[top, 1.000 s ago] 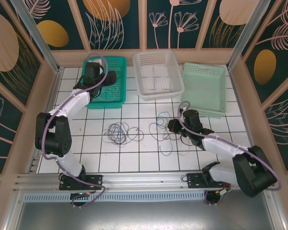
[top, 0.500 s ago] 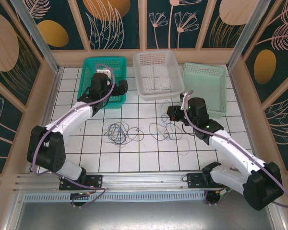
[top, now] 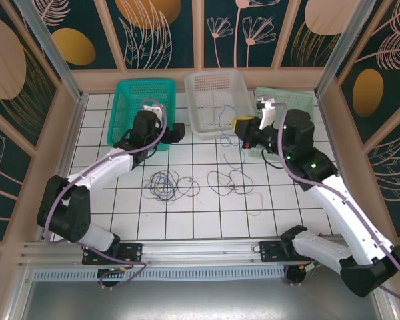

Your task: Untangle the cables

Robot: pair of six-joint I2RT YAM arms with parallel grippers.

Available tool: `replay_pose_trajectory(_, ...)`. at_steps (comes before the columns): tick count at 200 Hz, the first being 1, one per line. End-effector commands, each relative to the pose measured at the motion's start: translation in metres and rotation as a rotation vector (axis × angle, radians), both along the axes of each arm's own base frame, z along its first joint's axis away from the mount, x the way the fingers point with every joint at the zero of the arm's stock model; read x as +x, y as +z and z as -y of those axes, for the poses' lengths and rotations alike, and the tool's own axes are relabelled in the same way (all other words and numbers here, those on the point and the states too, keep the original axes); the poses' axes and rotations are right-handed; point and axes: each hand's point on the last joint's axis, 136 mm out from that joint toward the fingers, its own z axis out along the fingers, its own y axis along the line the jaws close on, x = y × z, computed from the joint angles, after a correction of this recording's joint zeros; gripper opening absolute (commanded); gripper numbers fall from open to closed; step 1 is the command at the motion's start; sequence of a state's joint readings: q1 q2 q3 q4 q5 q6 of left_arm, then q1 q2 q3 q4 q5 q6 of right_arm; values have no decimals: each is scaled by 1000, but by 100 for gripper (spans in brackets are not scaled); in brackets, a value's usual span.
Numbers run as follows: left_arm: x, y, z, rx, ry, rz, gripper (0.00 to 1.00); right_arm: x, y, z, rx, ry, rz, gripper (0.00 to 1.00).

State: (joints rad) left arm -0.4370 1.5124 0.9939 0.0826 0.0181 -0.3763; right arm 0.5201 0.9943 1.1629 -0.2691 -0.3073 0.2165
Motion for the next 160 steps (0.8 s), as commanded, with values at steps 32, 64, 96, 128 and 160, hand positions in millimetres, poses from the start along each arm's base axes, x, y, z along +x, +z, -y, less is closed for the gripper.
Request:
replay_pose_trajectory(32,-7,5,3,-64,-16,33,97,28,26,0,-100,-66,95,0)
replay_pose_trajectory(64,-14,9,6,-110,-28,44,97,54,20,-17,-134,-43,112,0)
replay_pose_trajectory(96,-22,27,20,-195,-91,86,96,64,17,-39,-133,55,110,0)
replay_pose_trajectory(128,-36,52,49,-296,-226,150,94,61,12,-45,-127,97,121,0)
replay_pose_trajectory(160,-39,46,75,-297,-314,126,86,55,11,-45,-108,110,132,0)
